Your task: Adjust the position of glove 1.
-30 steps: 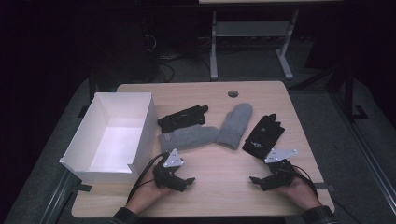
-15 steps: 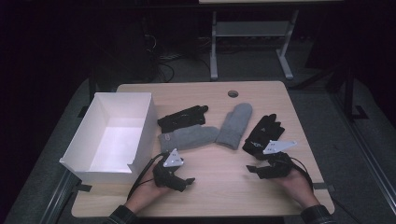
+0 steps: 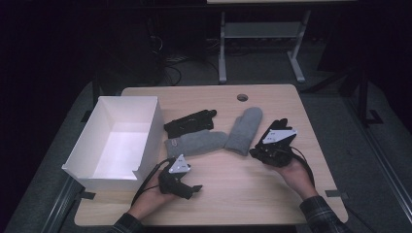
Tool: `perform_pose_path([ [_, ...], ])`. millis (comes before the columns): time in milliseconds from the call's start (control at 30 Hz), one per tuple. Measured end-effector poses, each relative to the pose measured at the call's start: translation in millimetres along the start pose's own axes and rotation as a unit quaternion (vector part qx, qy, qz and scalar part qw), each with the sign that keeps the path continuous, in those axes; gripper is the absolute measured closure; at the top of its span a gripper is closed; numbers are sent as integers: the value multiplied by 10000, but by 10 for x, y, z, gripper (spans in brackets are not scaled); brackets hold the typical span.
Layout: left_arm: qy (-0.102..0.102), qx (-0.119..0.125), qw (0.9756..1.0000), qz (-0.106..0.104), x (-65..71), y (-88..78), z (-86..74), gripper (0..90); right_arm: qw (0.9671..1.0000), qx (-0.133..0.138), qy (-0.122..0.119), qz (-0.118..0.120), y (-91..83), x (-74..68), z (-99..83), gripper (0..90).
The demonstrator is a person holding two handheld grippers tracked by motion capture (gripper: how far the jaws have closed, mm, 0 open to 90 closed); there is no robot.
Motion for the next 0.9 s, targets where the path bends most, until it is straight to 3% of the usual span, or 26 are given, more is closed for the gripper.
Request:
perform_pose_path([
  [333,33,-35,10000,11,6,1,-4,125,9999,124,18,74,217,113,217,900],
  [800,36,-40,10000,12,6,0,-4,125,9999,132,83,-66,438,260,306,900],
  [900,37,-41,10000,13,6,0,-4,126,9999,22,46,-147,540,298,270,900],
])
Point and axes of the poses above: each handheld gripper's, and its own axes: y roughly forward along the jaws, z roughly out of its top, x roughly to its right, the point moved 6 cm from there along y, roughly forward along the jaws, and after that the axes turned 2 degrees about x, right-handed, at the moved point
